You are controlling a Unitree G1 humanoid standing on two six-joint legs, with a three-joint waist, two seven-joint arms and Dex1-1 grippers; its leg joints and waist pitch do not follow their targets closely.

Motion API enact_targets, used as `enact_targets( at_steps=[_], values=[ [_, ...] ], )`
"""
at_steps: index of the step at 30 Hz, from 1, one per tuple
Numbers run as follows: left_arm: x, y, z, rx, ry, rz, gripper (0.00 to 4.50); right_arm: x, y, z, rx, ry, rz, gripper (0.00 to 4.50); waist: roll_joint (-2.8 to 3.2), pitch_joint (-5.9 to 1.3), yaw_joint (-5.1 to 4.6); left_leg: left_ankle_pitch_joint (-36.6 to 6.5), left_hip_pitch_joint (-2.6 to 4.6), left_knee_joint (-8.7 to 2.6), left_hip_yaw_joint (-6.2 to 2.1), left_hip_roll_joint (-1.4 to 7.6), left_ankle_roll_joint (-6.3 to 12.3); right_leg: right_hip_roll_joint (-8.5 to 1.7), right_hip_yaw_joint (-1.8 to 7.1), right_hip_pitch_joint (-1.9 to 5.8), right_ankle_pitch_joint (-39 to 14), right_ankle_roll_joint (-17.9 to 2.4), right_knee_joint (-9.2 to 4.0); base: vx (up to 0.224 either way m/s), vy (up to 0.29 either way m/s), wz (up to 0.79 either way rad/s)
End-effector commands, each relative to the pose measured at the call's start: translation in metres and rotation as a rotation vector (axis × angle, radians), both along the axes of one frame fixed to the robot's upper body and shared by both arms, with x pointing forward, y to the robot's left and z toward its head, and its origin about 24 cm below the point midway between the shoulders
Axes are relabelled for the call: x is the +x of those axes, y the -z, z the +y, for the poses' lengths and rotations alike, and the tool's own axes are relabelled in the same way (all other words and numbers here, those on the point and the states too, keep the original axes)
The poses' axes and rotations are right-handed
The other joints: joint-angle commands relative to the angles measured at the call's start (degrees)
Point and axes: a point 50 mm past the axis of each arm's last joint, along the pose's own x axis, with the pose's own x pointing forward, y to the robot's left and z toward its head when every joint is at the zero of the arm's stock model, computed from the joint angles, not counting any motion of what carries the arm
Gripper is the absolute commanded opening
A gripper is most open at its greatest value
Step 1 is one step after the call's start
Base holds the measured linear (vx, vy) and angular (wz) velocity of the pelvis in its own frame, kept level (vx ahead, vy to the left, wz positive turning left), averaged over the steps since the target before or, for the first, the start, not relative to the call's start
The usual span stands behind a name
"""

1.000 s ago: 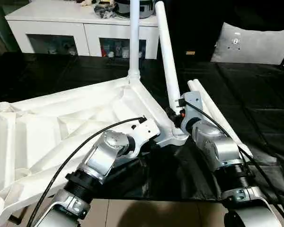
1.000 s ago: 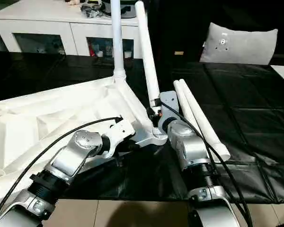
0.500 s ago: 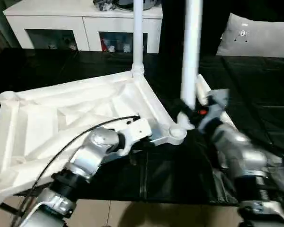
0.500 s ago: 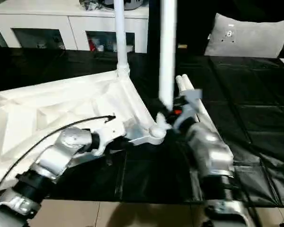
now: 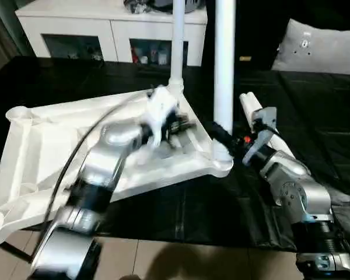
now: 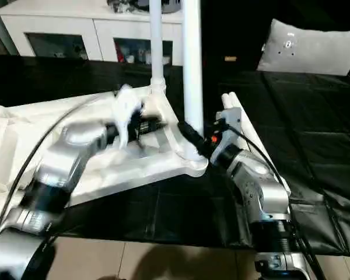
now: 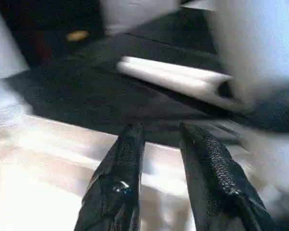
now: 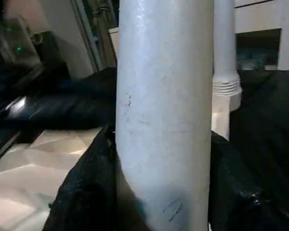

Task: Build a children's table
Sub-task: Insert table leg to table base

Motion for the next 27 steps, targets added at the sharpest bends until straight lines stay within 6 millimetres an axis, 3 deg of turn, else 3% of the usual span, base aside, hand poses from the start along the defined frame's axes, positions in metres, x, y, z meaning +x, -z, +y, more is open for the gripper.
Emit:
enact_targets(
  at_steps=[1, 4, 8, 15, 19, 23, 27],
  values=[
    [0.006, 0.0, 0.001, -0.001, -0.075, 0.023, 1.36, -0.001, -0.003, 0.004, -0.01, -0.023, -0.015, 1.89, -0.5, -3.61, 0.32, -5.9, 0.16, -3.36, -0.7, 2.53, 3.32, -4.72, 2.78, 3.9, -10.4, -9.4, -3.77, 0.0, 0.0, 0.0],
    [0.008, -0.013, -0.014, -0.012, -0.06, -0.034, 1.36, -0.003, 0.0, 0.007, -0.044, -0.034, -0.015, 1.89, -0.54, -3.84, 0.45, -4.1, -0.01, -3.09, -0.75, 2.47, 4.21, -4.79, 2.79, 3.99, -7.4, -10.3, -3.53, 0.0, 0.0, 0.0],
    [-0.004, -0.033, -0.042, -0.101, 0.079, -0.088, 1.36, -0.002, 0.005, 0.005, -0.107, -0.007, -0.005, 1.89, -0.53, -3.88, 1.0, -3.7, -0.06, -2.99, -0.74, 2.61, 4.68, -4.93, 2.81, 4.04, -5.1, -11.7, -3.22, 0.0, 0.0, 0.0],
    [-0.03, -0.047, -0.071, -0.22, 0.292, -0.091, 1.36, 0.002, 0.007, 0.002, -0.136, 0.028, 0.001, 1.89, -0.54, -3.73, 0.96, -4.9, -0.09, -2.97, -0.66, 2.53, 4.77, -4.87, 2.79, 4.14, -7.2, -11.8, -3.46, 0.0, 0.0, 0.0],
    [-0.034, -0.046, -0.075, -0.221, 0.323, -0.086, 1.36, 0.003, 0.006, 0.002, -0.139, 0.035, -0.003, 1.89, -0.57, -3.65, 0.79, -5.6, -0.2, -2.96, -0.66, 2.45, 4.7, -4.68, 2.72, 4.15, -8.9, -11.0, -3.72, 0.0, 0.0, 0.0],
    [-0.025, -0.036, -0.066, -0.151, 0.237, -0.086, 1.36, 0.005, 0.004, -0.001, -0.144, 0.048, -0.011, 1.89, -0.44, -3.64, 0.6, -6.1, -0.02, -3.0, -0.7, 2.34, 4.35, -4.49, 2.64, 4.02, -11.1, -9.5, -4.05, 0.0, 0.0, 0.0],
    [-0.014, -0.024, -0.049, -0.069, 0.138, -0.083, 1.36, 0.004, 0.004, -0.009, -0.15, 0.072, -0.006, 1.89, -0.31, -3.77, 0.61, -5.6, 0.0, -2.97, -0.78, 2.41, 4.31, -4.35, 2.66, 3.98, -9.1, -9.3, -3.88, 0.0, 0.0, 0.0]
  ],
)
